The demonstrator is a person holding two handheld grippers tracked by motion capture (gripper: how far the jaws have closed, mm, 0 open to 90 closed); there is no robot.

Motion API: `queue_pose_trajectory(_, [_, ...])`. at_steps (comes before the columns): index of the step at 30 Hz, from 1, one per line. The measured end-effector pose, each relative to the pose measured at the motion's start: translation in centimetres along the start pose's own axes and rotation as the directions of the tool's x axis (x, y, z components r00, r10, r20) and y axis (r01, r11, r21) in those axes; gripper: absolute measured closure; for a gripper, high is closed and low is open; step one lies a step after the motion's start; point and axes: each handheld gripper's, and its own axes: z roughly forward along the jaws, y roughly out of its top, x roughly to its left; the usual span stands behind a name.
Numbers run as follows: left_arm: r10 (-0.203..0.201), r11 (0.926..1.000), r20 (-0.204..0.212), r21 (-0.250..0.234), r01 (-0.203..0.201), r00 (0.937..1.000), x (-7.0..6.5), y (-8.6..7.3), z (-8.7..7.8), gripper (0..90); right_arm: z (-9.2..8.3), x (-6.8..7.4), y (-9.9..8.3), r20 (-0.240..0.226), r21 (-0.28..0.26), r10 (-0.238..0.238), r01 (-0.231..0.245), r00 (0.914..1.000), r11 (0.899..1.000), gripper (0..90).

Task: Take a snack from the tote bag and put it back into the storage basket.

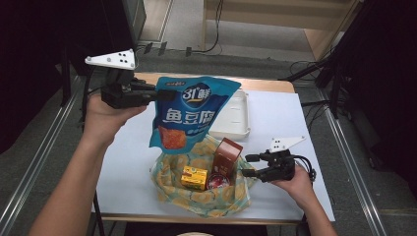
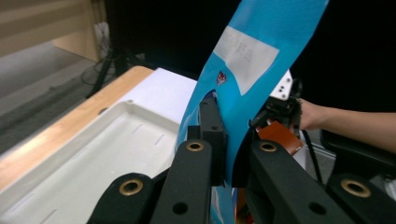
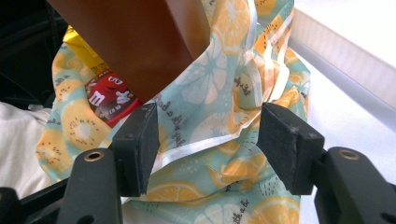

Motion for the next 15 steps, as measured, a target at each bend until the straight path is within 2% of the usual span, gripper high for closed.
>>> queue_pose_trajectory(5, [0.002, 1.0, -0.026, -0.007, -0.002, 0.9996, 0.3, 0.3, -0.9, 89.8, -0.4, 0.1, 0.3, 0.003, -0.014, -0.013, 0.013, 0.9999, 1.0, 40.2])
queue_pose_trajectory(10, [-0.023, 0.9995, -0.049, -0.024, 0.022, 0.9985, 1.0, 0.2, -2.3, 89.8, -0.7, 0.3, 0.4, 0.027, -0.009, -0.022, 0.022, 0.9994, 1.0, 41.3])
queue_pose_trajectory(15, [-0.024, 0.9996, -0.095, -0.016, 0.023, 0.9952, 1.3, 0.2, -3.6, 89.8, -0.9, 0.0, 0.2, 0.045, -0.003, -0.002, 0.002, 0.999, 1.0, 41.5])
